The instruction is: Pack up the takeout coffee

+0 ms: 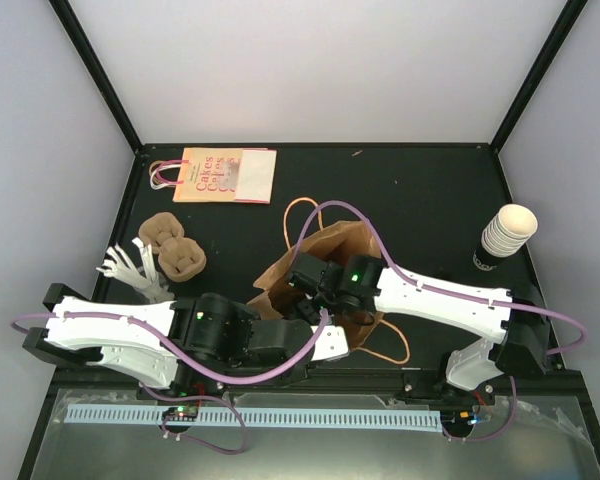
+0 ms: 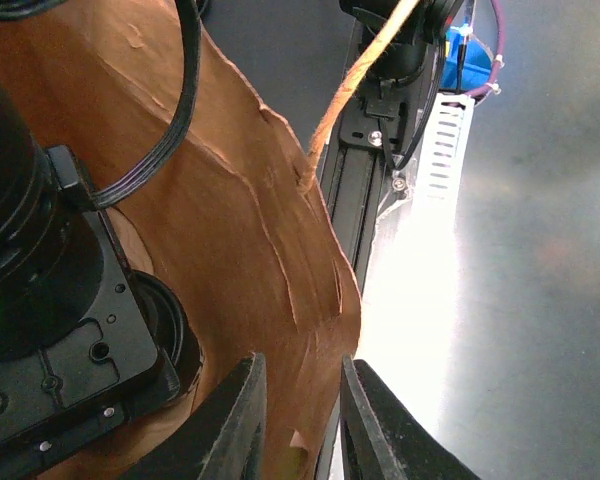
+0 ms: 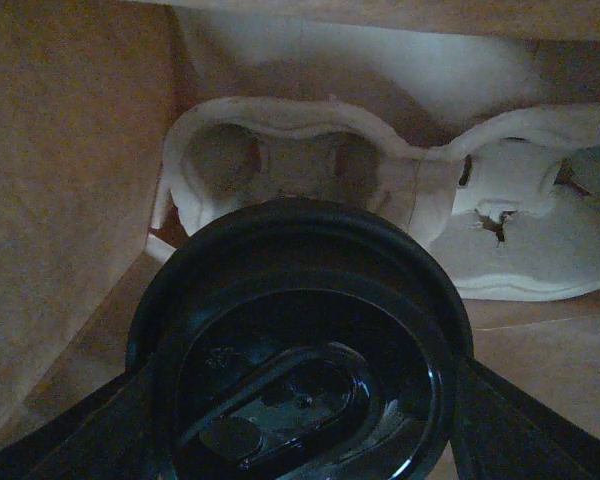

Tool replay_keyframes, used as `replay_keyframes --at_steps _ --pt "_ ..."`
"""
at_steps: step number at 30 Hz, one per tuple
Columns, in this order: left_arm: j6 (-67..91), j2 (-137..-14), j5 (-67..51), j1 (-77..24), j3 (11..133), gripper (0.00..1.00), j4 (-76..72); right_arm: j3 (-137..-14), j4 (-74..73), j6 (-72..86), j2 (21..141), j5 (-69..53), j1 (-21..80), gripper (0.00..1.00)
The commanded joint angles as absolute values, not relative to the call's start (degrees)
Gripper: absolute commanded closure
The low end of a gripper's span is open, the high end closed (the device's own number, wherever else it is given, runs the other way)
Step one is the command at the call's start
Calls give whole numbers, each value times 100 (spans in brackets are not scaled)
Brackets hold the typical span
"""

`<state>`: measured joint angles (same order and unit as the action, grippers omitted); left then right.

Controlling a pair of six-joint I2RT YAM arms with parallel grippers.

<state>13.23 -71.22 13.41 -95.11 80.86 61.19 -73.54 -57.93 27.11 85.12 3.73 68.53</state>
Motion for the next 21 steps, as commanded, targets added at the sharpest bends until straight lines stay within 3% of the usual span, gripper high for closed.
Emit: replay_keyframes --at_steps 1,11,21 --pt "1306 -6969 1356 -9544 8110 76 6117 -7134 -5848 2729 8437 417 6876 46" --pt "1647 -5849 1973 -9341 7864 54 5159 -6952 -5599 2786 8164 826 7098 46" --pt "2864 -4486 1557 -7419 7400 48 5408 -6776 -5252 2725 7884 1208 7418 46"
